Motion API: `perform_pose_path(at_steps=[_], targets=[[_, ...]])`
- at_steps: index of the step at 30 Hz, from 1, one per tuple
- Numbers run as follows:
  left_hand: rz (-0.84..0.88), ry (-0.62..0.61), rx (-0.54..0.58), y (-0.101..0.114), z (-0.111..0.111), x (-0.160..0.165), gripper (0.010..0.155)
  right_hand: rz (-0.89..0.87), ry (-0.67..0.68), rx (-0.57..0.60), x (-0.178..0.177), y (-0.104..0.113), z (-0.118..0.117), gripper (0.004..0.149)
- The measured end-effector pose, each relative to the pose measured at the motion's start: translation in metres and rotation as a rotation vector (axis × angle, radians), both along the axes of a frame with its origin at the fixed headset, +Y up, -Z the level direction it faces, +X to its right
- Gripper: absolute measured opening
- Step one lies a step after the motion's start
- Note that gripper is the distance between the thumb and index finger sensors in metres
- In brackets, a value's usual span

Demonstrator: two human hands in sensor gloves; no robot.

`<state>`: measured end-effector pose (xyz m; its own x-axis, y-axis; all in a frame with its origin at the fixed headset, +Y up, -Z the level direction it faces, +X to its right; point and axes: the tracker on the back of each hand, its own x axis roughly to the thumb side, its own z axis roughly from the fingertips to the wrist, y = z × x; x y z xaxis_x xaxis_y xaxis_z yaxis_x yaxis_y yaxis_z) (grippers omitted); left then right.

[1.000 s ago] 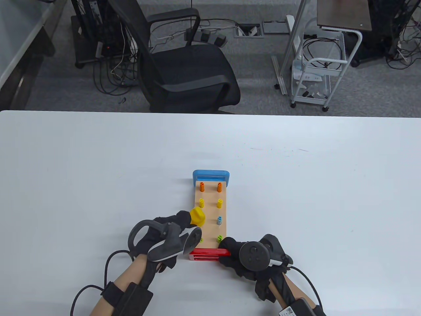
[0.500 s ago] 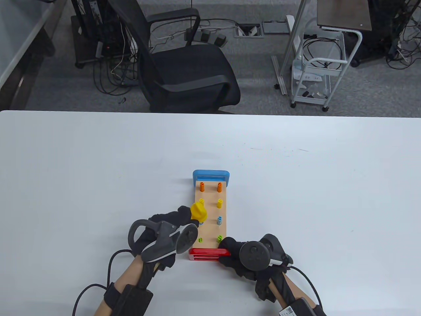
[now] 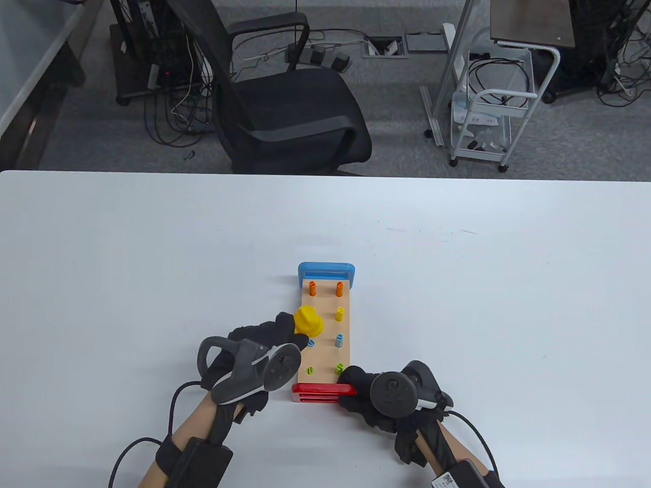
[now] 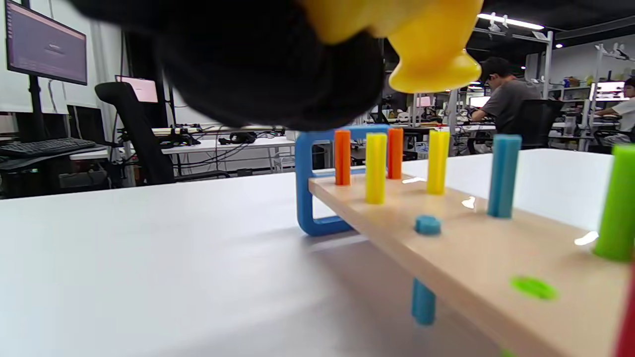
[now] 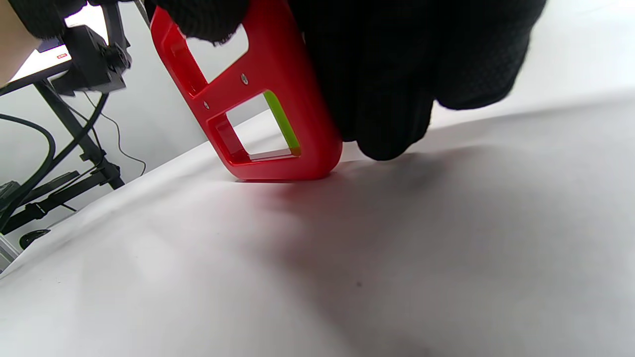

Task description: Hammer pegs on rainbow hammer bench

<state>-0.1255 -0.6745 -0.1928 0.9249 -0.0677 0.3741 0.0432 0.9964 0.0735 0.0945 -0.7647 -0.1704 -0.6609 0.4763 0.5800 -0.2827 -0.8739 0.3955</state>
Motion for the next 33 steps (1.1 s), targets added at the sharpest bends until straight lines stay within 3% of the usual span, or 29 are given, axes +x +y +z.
perform_pose_path(at_steps=[1, 2, 3, 4, 5, 6, 9, 13, 16, 21, 25, 28, 33], targets=[[-0.069, 0.003, -0.042, -0.01, -0.001, 0.004, 0.066, 0.0, 0.0, -0.002, 0.0, 0.0, 0.0, 0.053], [-0.237, 0.005, -0.159, -0.029, -0.005, 0.01, 0.066, -0.001, 0.0, -0.002, 0.0, 0.0, 0.0, 0.053], [-0.336, 0.051, -0.157, -0.033, -0.003, 0.009, 0.065, -0.001, -0.001, -0.002, 0.0, 0.0, 0.0, 0.053], [-0.223, 0.0, -0.028, -0.029, 0.0, 0.011, 0.065, 0.001, -0.001, 0.0, 0.0, 0.0, 0.0, 0.053], [-0.185, -0.032, -0.056, -0.027, -0.004, 0.014, 0.065, 0.003, 0.0, 0.0, 0.0, 0.0, 0.0, 0.053], [-0.265, 0.004, -0.18, -0.023, -0.004, 0.015, 0.065, 0.004, 0.0, -0.001, 0.0, 0.0, 0.0, 0.052], [-0.116, 0.017, -0.031, -0.005, -0.004, 0.007, 0.065, 0.005, -0.001, -0.002, 0.0, 0.0, 0.0, 0.052], [0.036, 0.026, -0.02, 0.005, -0.002, -0.003, 0.065, 0.001, -0.001, -0.001, 0.0, 0.0, 0.0, 0.053], [0.039, 0.023, -0.009, -0.002, -0.001, -0.008, 0.065, 0.0, 0.001, -0.003, 0.0, 0.0, -0.001, 0.053], [0.108, -0.011, -0.149, -0.026, 0.004, -0.015, 0.066, -0.008, 0.0, -0.013, 0.001, 0.0, -0.001, 0.053], [0.167, -0.005, -0.182, -0.031, 0.005, -0.021, 0.068, -0.005, -0.003, -0.009, 0.001, 0.0, -0.001, 0.053], [0.162, 0.029, -0.125, -0.017, 0.0, -0.021, 0.068, -0.004, -0.003, -0.009, 0.001, 0.0, -0.001, 0.053], [0.251, 0.056, 0.01, 0.029, -0.011, -0.015, 0.068, -0.002, -0.004, -0.006, 0.0, 0.0, -0.001, 0.053]])
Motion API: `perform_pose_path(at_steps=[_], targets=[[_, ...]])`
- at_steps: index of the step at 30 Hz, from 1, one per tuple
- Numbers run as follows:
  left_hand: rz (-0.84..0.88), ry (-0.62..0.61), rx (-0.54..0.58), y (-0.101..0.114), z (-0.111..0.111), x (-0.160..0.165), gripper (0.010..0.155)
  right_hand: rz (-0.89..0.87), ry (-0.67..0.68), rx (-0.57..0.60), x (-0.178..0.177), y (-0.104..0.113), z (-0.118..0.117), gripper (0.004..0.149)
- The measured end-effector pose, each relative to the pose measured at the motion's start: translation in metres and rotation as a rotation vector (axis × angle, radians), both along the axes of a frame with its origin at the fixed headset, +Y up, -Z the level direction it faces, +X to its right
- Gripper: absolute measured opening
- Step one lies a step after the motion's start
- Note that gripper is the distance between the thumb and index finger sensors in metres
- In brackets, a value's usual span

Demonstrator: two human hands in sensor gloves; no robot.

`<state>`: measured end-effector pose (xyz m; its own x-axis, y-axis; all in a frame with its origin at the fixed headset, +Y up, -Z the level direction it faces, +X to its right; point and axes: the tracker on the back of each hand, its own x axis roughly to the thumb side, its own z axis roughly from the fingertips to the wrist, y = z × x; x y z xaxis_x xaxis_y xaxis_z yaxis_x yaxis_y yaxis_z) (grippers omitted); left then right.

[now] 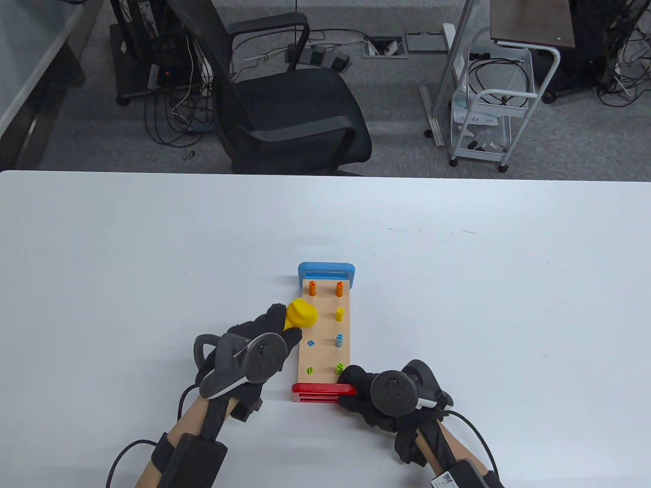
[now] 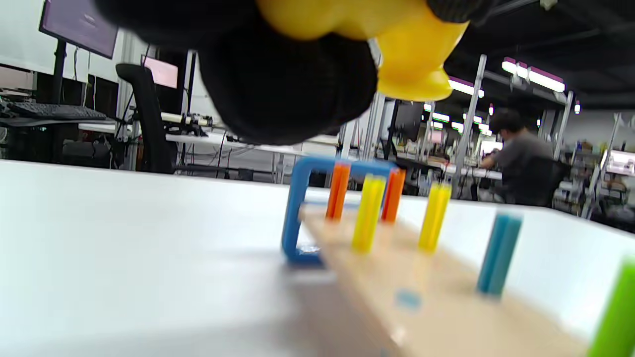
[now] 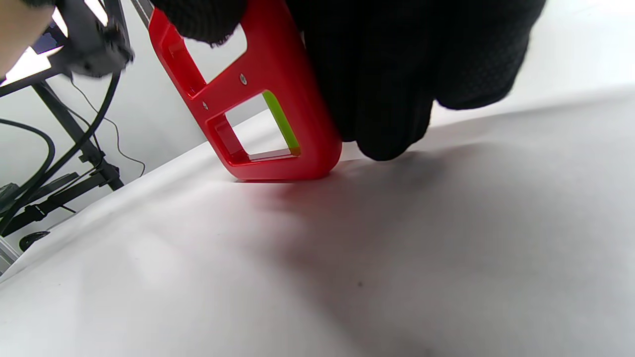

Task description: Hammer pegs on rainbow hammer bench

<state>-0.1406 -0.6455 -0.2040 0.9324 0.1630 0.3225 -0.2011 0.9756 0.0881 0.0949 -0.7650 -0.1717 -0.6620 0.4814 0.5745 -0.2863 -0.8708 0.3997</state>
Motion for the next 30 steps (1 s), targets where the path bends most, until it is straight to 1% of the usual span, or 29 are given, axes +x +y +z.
perform_pose_path(at_steps=[1, 2, 3, 4, 5, 7, 8, 9, 10, 11, 13, 14, 15, 16, 17, 18, 19, 20, 21, 22, 23, 24, 25, 26, 27, 28, 29, 30], targets=[[0.037, 0.004, 0.015, 0.007, -0.003, 0.003, 0.068, 0.0, 0.0, 0.0, 0.0, 0.0, 0.0, 0.053], [0.054, 0.008, 0.013, 0.008, -0.005, 0.004, 0.068, 0.0, 0.0, 0.001, 0.0, 0.0, 0.0, 0.053], [0.058, 0.014, 0.003, 0.006, -0.009, 0.007, 0.068, 0.0, 0.0, 0.001, 0.0, 0.0, 0.0, 0.053], [0.04, 0.026, -0.021, 0.0, -0.014, 0.01, 0.068, 0.0, -0.001, 0.002, 0.0, 0.0, 0.0, 0.053], [0.004, 0.029, -0.043, -0.007, -0.018, 0.013, 0.067, 0.0, -0.001, 0.003, 0.0, 0.0, 0.0, 0.053], [-0.18, 0.032, -0.163, -0.032, -0.028, 0.02, 0.067, 0.005, -0.001, 0.004, 0.0, 0.0, 0.0, 0.052], [-0.262, 0.05, -0.143, -0.037, -0.026, 0.019, 0.066, 0.006, -0.003, 0.006, -0.001, 0.0, 0.001, 0.052], [-0.192, 0.057, -0.062, -0.035, -0.026, 0.02, 0.066, 0.007, -0.003, 0.008, -0.001, 0.0, 0.001, 0.052], [-0.197, 0.043, -0.133, -0.034, -0.03, 0.025, 0.066, 0.009, -0.003, 0.009, -0.001, 0.0, 0.001, 0.052], [-0.269, 0.047, -0.175, -0.026, -0.027, 0.027, 0.066, 0.006, -0.003, 0.008, -0.001, 0.0, 0.001, 0.052], [-0.31, 0.055, -0.101, -0.016, -0.025, 0.03, 0.066, 0.005, -0.002, 0.006, -0.001, 0.0, 0.001, 0.052], [-0.306, 0.061, -0.07, -0.011, -0.025, 0.03, 0.066, 0.005, -0.002, 0.006, -0.001, 0.0, 0.001, 0.052], [-0.258, 0.069, -0.032, -0.004, -0.024, 0.028, 0.066, 0.006, -0.002, 0.008, -0.001, 0.0, 0.001, 0.052], [-0.209, 0.072, -0.019, -0.002, -0.023, 0.027, 0.067, 0.006, -0.002, 0.008, -0.001, 0.0, 0.001, 0.052], [-0.116, 0.071, -0.003, 0.0, -0.023, 0.024, 0.067, 0.005, -0.002, 0.008, -0.001, 0.0, 0.001, 0.052], [-0.052, 0.063, 0.002, -0.005, -0.024, 0.022, 0.067, 0.006, -0.003, 0.01, -0.001, 0.0, 0.001, 0.052], [-0.055, 0.063, -0.006, -0.011, -0.026, 0.023, 0.067, 0.007, -0.003, 0.01, -0.001, 0.0, 0.001, 0.052], [-0.183, 0.077, -0.068, -0.026, -0.031, 0.027, 0.066, 0.008, -0.003, 0.011, -0.001, 0.0, 0.001, 0.052], [-0.401, 0.08, -0.201, -0.046, -0.037, 0.032, 0.065, 0.007, -0.003, 0.012, -0.001, 0.0, 0.001, 0.052], [-0.409, 0.1, -0.074, -0.037, -0.03, 0.027, 0.064, 0.007, -0.003, 0.012, -0.001, 0.0, 0.001, 0.052], [-0.273, 0.088, -0.008, -0.035, -0.034, 0.031, 0.065, 0.007, -0.002, 0.01, -0.001, 0.0, 0.001, 0.053], [-0.324, 0.102, -0.163, -0.033, -0.036, 0.032, 0.065, 0.008, -0.002, 0.01, -0.001, 0.0, 0.001, 0.052], [-0.334, 0.102, -0.175, -0.027, -0.035, 0.031, 0.065, 0.006, -0.002, 0.012, -0.001, 0.0, 0.001, 0.052], [-0.328, 0.101, -0.134, -0.024, -0.035, 0.031, 0.065, 0.006, -0.002, 0.01, -0.001, 0.0, 0.001, 0.052], [-0.353, 0.107, -0.106, -0.016, -0.035, 0.03, 0.065, 0.006, -0.002, 0.01, -0.001, 0.0, 0.001, 0.052], [-0.318, 0.106, -0.063, -0.01, -0.034, 0.028, 0.065, 0.007, -0.002, 0.011, -0.001, 0.0, 0.001, 0.052], [-0.225, 0.105, -0.013, -0.002, -0.032, 0.025, 0.065, 0.008, -0.002, 0.011, -0.001, 0.0, 0.001, 0.052], [-0.136, 0.104, -0.003, 0.002, -0.03, 0.022, 0.065, 0.006, -0.002, 0.01, -0.001, 0.0, 0.001, 0.052]])
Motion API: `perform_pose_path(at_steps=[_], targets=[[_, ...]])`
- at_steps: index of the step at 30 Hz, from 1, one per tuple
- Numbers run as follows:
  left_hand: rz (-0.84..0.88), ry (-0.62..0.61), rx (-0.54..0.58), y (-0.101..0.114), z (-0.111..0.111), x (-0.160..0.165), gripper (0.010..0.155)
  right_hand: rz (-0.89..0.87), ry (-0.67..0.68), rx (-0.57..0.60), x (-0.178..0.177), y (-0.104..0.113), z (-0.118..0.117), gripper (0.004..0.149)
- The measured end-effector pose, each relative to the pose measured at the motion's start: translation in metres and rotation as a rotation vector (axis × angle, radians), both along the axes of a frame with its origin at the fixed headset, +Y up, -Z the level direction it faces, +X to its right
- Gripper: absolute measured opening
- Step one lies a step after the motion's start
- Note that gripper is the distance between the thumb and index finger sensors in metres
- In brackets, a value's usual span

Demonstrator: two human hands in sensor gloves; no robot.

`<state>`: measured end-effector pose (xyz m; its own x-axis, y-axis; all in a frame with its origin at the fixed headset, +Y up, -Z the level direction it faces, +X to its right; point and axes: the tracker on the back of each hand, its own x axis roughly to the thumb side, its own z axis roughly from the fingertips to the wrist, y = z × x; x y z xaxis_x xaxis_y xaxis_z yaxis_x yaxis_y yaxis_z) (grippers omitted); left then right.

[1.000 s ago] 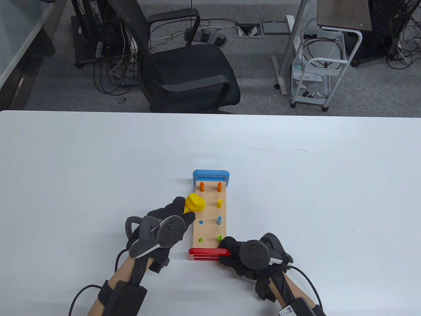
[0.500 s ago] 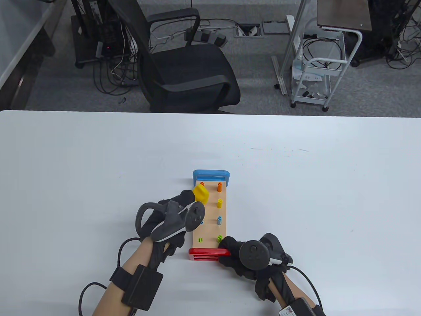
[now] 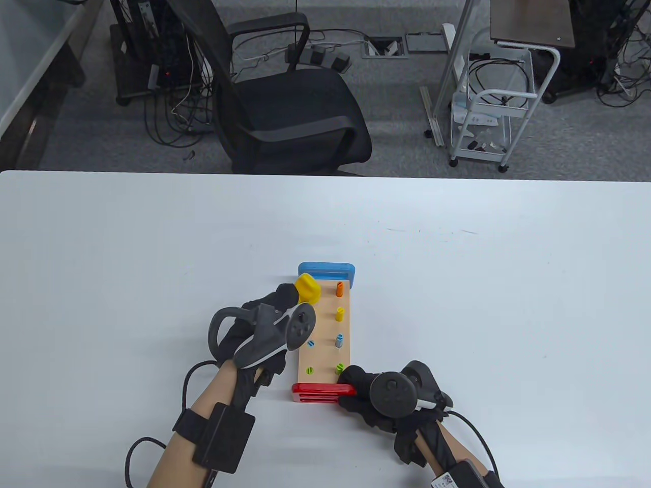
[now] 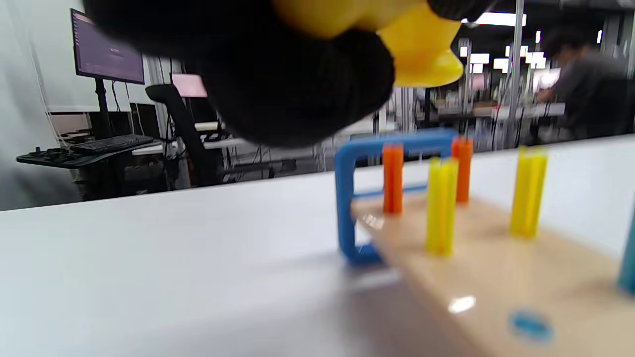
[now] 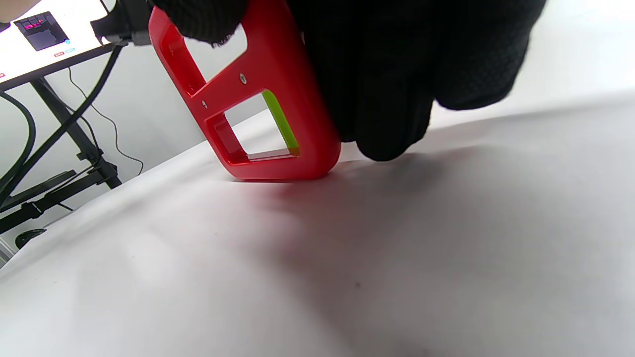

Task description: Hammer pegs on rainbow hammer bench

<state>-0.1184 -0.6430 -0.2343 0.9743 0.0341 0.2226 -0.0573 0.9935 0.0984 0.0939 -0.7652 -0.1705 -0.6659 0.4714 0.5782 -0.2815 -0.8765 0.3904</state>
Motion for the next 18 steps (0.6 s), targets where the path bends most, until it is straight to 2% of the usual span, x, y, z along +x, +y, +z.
perform_pose_path(at_steps=[2, 4, 6, 7, 8, 9, 10, 14, 16, 17, 18], targets=[[0.063, -0.041, -0.005, -0.001, 0.001, -0.001, 0.066, -0.001, -0.001, 0.0, 0.0, 0.0, 0.0, 0.052], [-0.017, -0.039, -0.02, -0.012, -0.001, 0.002, 0.067, -0.001, -0.001, 0.0, 0.0, 0.0, 0.0, 0.052], [-0.138, -0.05, -0.094, -0.033, -0.004, 0.005, 0.067, -0.001, 0.0, 0.0, 0.0, 0.0, 0.0, 0.052], [-0.188, -0.047, -0.184, -0.048, -0.005, 0.007, 0.066, -0.003, 0.001, -0.002, 0.0, 0.0, 0.0, 0.052], [-0.116, -0.041, -0.117, -0.048, -0.001, 0.005, 0.064, -0.004, 0.0, -0.002, 0.0, 0.0, 0.0, 0.052], [-0.074, -0.053, -0.097, -0.048, -0.004, 0.008, 0.063, -0.004, 0.001, -0.002, 0.0, 0.0, 0.0, 0.052], [-0.136, -0.03, -0.198, -0.045, -0.005, 0.009, 0.063, -0.004, 0.001, -0.002, 0.0, 0.0, 0.0, 0.052], [-0.18, -0.018, -0.191, -0.038, -0.009, 0.013, 0.062, -0.004, 0.0, -0.001, 0.0, 0.0, 0.0, 0.052], [-0.184, -0.008, -0.221, -0.029, -0.011, 0.014, 0.063, -0.006, 0.001, -0.001, 0.0, 0.0, 0.0, 0.052], [-0.173, -0.004, -0.202, -0.022, -0.01, 0.012, 0.063, -0.006, 0.0, 0.0, 0.0, 0.0, 0.0, 0.052], [-0.097, -0.009, -0.137, -0.013, -0.009, 0.009, 0.064, -0.004, 0.0, 0.001, 0.0, 0.0, 0.0, 0.052]])
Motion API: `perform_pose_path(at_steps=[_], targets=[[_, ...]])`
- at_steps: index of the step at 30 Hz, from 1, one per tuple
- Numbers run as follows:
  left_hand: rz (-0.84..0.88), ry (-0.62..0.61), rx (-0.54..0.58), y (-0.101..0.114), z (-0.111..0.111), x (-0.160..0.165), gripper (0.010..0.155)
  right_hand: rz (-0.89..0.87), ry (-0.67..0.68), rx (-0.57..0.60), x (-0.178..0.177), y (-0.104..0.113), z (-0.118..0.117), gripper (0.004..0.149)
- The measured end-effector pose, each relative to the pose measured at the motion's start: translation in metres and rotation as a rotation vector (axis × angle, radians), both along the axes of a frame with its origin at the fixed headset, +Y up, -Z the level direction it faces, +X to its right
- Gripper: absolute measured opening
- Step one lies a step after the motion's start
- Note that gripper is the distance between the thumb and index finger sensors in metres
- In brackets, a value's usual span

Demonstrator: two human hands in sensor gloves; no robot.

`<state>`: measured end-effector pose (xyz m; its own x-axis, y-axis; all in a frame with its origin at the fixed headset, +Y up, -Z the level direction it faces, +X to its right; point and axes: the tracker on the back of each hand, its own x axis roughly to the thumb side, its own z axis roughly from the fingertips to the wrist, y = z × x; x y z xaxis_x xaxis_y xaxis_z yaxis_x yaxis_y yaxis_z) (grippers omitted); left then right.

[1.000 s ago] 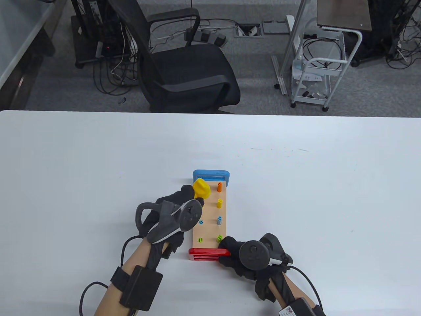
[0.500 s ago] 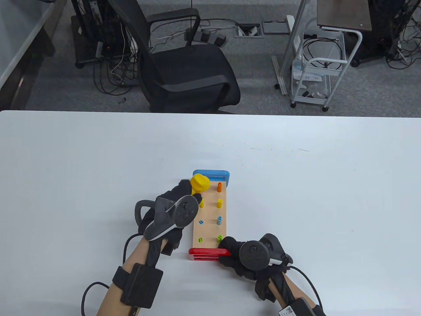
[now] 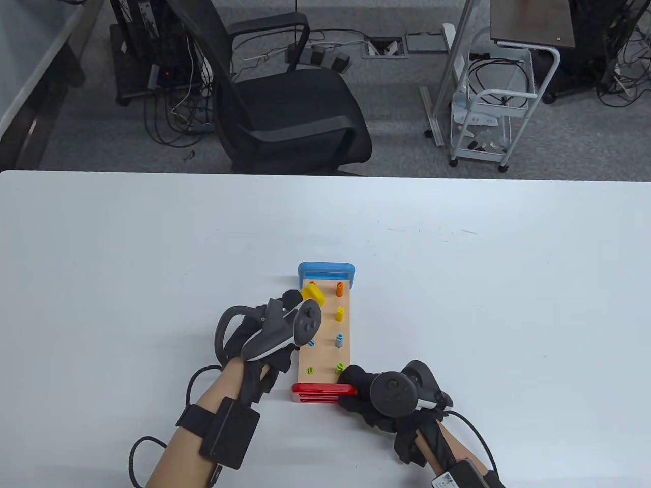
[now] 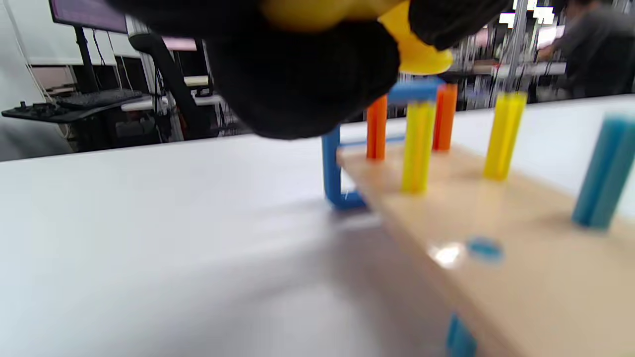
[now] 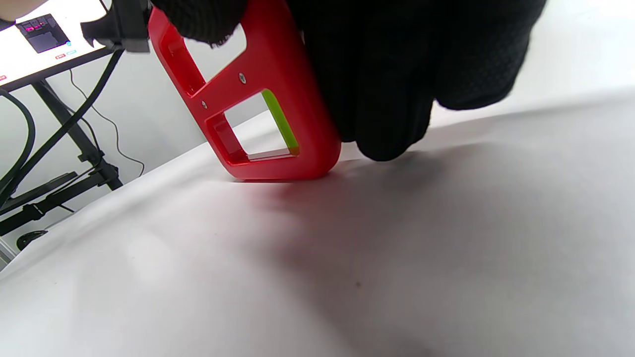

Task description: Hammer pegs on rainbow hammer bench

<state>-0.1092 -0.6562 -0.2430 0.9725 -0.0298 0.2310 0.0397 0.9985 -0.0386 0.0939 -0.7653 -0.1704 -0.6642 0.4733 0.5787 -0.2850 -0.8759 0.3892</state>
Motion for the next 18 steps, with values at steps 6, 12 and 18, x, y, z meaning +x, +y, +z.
perform_pose_path(at_steps=[6, 12, 18], targets=[[-0.138, 0.012, -0.21, -0.022, -0.006, 0.0, 0.061, 0.005, -0.003, 0.006, -0.001, 0.0, 0.0, 0.052], [-0.163, 0.038, -0.054, -0.024, -0.002, 0.008, 0.056, 0.001, -0.002, 0.002, -0.001, 0.0, 0.0, 0.052], [-0.205, 0.062, -0.096, -0.017, -0.002, 0.007, 0.056, 0.003, -0.003, 0.005, -0.001, 0.0, 0.0, 0.052]])
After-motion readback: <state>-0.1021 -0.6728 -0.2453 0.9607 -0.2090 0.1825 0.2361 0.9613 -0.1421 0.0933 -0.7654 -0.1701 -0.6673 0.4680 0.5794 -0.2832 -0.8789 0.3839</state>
